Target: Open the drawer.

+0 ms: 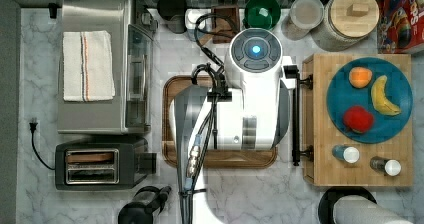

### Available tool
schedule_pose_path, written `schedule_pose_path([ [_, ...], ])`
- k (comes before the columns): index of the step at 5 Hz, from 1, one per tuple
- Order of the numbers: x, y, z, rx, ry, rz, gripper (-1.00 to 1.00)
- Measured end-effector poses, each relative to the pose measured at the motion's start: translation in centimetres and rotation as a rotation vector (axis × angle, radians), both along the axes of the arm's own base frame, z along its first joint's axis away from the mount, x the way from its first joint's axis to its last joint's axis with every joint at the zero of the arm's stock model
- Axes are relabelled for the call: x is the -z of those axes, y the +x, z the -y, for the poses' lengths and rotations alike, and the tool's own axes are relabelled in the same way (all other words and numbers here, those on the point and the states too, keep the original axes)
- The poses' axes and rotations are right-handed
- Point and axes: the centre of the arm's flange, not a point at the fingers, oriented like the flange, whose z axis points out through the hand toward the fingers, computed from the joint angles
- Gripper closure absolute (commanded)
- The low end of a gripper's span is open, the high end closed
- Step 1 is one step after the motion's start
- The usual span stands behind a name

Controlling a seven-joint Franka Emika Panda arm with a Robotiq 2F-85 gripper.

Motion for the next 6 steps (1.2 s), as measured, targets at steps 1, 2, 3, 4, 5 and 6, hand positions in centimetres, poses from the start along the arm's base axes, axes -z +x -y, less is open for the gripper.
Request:
schedule_pose_path([
  [1, 1.4, -1.0, 0.3, -0.211, 0.024, -0.036, -1.00],
  [2, 3.0, -1.5, 1.2, -0.409, 0.039, 0.016, -1.00],
  [3, 4.8, -2.9, 3.5, -0.522, 0.051, 0.018, -1.00],
  [4, 6.2, -4.6, 8.0, -0.600, 0.076, -0.017, -1.00],
  [5, 6.9, -5.7, 13.4, -0.583, 0.074, 0.011, -1.00],
  [6, 7.3, -6.8, 17.9, -0.549, 0.061, 0.024, -1.00],
])
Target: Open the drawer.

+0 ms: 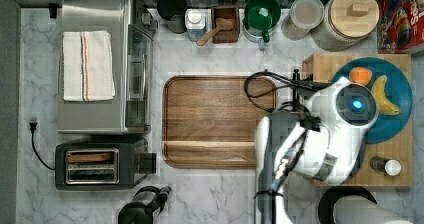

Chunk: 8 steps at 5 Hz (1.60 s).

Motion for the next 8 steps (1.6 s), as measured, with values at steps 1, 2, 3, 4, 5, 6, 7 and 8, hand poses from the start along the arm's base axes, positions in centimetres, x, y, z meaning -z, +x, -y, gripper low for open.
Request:
schedule_pose_path([
  [1, 0.1, -0.7, 2.4, 0.038, -0.012, 0.029, -1.00],
  [2, 0.0, -0.7, 2.7, 0.043, -0.018, 0.040, -1.00],
  [3, 0.2, 0.3, 1.5, 0.001, -0.049, 0.081, -1.00],
  [4, 0.5, 1.8, -0.3, -0.030, -0.075, 0.150, -1.00],
  [5, 1.7, 2.3, -1.8, -0.054, -0.067, 0.135, -1.00],
  [6, 3.7, 2.5, -2.3, -0.064, -0.057, 0.100, -1.00],
  [7, 5.7, 2.3, -2.3, -0.057, -0.059, 0.123, -1.00],
  [8, 7.3, 1.5, -2.4, -0.056, -0.067, 0.156, -1.00],
])
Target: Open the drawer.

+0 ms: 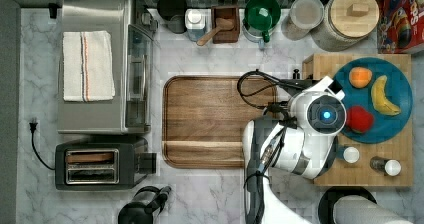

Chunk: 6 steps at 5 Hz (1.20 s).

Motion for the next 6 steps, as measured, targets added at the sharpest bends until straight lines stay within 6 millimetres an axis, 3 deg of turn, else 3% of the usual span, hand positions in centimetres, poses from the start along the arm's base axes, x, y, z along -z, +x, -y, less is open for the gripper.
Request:
schedule_pose_path([
  [2, 3.4, -1.9, -0.6, 0.039, 0.020, -0.063, -1.00],
  [4, 4.5, -2.4, 0.8, 0.033, -0.012, -0.074, -1.00],
  [6, 5.0, -2.7, 0.7, 0.113, 0.047, -0.056, -1.00],
])
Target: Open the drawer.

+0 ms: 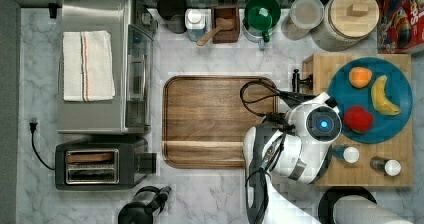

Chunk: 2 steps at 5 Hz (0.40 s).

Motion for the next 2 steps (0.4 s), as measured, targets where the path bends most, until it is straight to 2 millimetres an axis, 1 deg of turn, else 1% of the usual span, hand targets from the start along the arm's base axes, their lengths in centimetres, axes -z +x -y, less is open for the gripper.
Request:
schedule_pose_path([
  [1, 0.01, 0.04, -0.14, 0.036, -0.004, 0.005, -1.00],
  [2, 0.09, 0.03, -0.21, 0.118, -0.010, 0.040, -1.00],
])
